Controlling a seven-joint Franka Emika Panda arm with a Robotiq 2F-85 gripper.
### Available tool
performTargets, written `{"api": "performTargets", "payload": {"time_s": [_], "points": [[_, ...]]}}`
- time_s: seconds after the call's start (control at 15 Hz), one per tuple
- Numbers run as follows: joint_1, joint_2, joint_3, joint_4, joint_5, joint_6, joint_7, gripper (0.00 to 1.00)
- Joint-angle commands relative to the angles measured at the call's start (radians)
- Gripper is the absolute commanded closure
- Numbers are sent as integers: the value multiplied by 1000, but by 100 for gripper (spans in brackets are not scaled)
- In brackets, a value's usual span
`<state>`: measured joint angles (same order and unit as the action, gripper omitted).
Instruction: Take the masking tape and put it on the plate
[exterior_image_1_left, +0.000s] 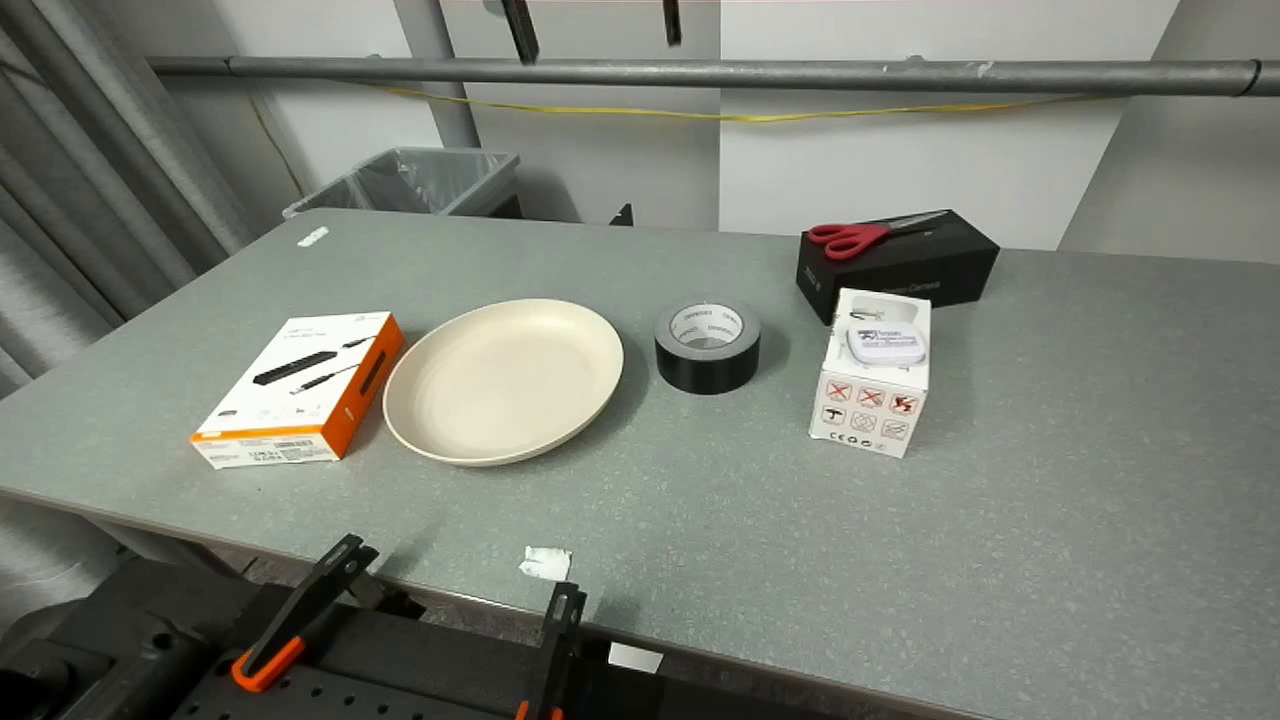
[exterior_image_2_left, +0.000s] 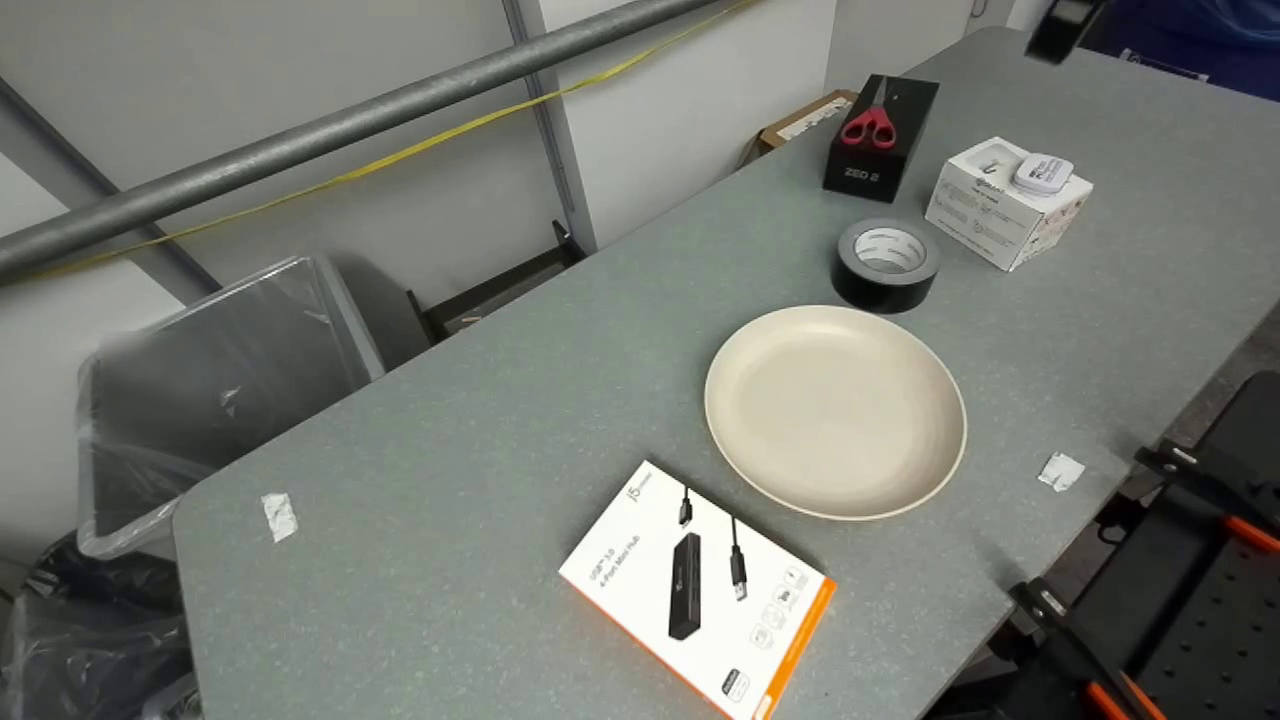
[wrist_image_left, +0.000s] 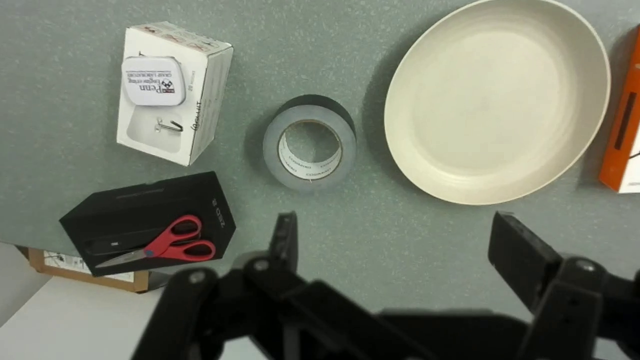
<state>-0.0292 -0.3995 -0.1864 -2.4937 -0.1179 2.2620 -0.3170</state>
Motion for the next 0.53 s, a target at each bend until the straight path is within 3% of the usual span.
{"api": "performTargets", "payload": {"time_s": [0.0, 0.13, 0.2, 0.47], "points": [[-20, 257, 26, 67, -6, 136, 71, 0], [-20, 329, 27, 104, 19, 122, 65, 0], [-24, 245, 31, 34, 5, 129, 49, 0], [-26, 281, 37, 48, 5, 132, 50, 0]]}}
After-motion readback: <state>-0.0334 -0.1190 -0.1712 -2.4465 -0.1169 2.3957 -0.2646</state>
